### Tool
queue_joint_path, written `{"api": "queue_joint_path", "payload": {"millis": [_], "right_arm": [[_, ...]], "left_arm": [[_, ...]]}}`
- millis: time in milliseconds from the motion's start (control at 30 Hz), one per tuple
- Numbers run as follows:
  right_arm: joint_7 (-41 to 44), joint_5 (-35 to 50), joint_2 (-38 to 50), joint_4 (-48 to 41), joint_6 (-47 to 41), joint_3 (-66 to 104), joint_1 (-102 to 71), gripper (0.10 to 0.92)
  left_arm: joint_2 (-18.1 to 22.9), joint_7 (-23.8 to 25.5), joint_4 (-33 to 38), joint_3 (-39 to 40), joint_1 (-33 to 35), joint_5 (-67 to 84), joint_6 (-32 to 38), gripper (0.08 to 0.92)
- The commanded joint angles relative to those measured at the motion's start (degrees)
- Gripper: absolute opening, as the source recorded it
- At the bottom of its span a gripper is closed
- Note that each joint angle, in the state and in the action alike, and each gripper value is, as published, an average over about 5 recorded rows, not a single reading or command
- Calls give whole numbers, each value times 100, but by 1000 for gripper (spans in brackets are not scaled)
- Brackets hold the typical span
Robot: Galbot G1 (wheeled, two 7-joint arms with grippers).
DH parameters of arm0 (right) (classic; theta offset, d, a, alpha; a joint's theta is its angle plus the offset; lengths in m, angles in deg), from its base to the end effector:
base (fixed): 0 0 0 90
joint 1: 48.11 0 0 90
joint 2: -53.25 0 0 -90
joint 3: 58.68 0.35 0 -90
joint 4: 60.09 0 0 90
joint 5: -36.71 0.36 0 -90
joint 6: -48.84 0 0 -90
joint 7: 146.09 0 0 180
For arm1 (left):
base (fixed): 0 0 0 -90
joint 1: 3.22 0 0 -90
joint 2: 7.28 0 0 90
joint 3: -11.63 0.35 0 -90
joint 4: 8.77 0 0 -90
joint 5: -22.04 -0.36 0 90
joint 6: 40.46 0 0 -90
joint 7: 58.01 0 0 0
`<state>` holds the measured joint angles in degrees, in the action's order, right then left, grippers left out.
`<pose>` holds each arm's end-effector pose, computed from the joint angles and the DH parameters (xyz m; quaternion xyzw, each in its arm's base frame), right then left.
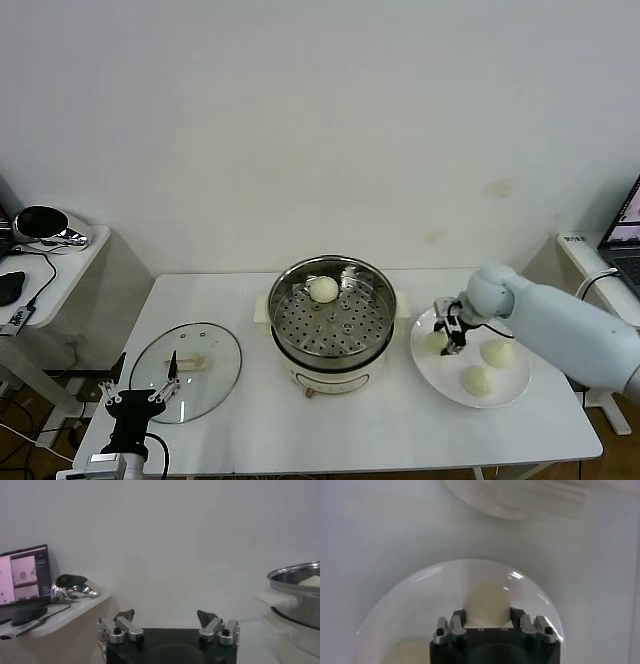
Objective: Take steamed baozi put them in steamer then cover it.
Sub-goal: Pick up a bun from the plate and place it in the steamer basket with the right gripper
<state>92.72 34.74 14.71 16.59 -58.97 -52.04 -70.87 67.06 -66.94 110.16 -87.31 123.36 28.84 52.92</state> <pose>0.5154 -0.1218 -0.1723 0.4779 -0.5559 0.5607 0.3849 0.1569 0.0946 -0.3108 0.0694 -0.9925 -0.0988 0.0187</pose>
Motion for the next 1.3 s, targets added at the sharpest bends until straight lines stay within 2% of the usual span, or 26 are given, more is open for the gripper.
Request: {"api": "queue_joint_path", "payload": {"millis": [33, 267, 400, 567, 900, 1300], "right_arm": [[118, 1270, 739, 1031, -382, -1427, 2672, 575], [-190, 2688, -70, 1604, -999, -2382, 4326, 588], [-567, 3358, -835, 1775, -1446, -2415, 4227, 593], [-924, 3784, -1855, 1461, -1788, -2292, 3700, 594], [-1243, 3832, -3301, 264, -2058, -2164, 2727, 598], [-1259, 3478, -3920, -527, -2193, -2041, 1895, 599]], "left_arm": [[-20, 2, -43, 64, -81, 15, -11, 823], [-91, 5, -35, 118, -133, 54, -15, 823], [-105, 3, -61, 90, -126, 82, 5, 823], [-75, 0, -53, 27, -81, 81, 26, 823], [79, -4, 85, -46, -28, -46, 42, 823], [118, -7, 66, -20, -54, -150, 68, 823]]}}
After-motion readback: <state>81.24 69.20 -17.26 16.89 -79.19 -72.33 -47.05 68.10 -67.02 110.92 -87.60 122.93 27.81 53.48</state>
